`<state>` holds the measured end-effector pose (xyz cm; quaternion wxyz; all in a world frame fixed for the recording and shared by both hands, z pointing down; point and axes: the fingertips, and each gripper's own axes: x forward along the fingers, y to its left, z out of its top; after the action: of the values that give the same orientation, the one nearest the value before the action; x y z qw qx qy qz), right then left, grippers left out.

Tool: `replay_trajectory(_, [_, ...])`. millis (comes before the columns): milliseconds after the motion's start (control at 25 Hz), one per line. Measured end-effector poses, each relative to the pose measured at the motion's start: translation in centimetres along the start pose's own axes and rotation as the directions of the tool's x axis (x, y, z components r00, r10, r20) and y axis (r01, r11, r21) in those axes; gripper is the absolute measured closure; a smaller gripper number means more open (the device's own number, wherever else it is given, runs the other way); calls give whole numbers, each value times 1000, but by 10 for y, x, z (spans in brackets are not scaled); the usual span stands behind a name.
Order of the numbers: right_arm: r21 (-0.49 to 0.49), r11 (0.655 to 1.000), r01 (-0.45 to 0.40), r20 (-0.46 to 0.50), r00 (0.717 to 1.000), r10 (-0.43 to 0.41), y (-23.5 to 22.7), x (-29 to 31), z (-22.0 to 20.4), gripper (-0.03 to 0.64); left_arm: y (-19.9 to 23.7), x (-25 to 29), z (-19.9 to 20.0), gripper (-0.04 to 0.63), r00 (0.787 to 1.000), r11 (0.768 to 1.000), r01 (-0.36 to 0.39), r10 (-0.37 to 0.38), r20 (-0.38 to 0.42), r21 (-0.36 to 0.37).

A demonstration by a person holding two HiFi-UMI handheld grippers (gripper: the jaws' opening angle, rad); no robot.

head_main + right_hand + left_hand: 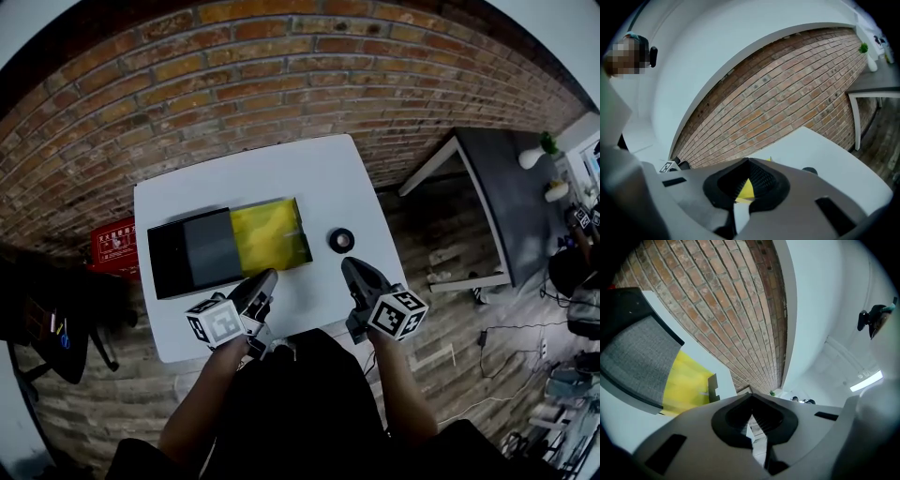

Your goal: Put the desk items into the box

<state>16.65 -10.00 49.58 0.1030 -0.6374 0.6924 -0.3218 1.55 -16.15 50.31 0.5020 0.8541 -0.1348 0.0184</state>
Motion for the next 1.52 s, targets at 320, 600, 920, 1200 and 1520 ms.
replay_trajectory(320, [-35, 998, 56, -73, 996, -58, -51, 7, -10, 597, -4, 40, -12, 584, 998, 1000, 2, -2, -65, 9])
replay_trajectory(600, [-96, 993, 71, -185, 979, -88, -91, 15, -27, 595, 1, 81, -36, 584, 992, 1000, 14, -17, -122, -26])
replay_trajectory(920, [-232, 970, 72, -298, 944, -141, -129, 27, -49, 595, 10, 118, -66, 583, 984, 999, -21, 14, -180, -37])
replay_trajectory(1200, [-326, 943, 66, -347, 920, -184, -150, 46, -64, 460, 24, 134, -74, 584, 981, 996, -67, 57, -187, -51])
replay_trajectory(1520, [-433, 902, -3, -422, 884, -200, -157, 64, -76, 360, 34, 135, -74, 584, 981, 992, -107, 94, -173, -69])
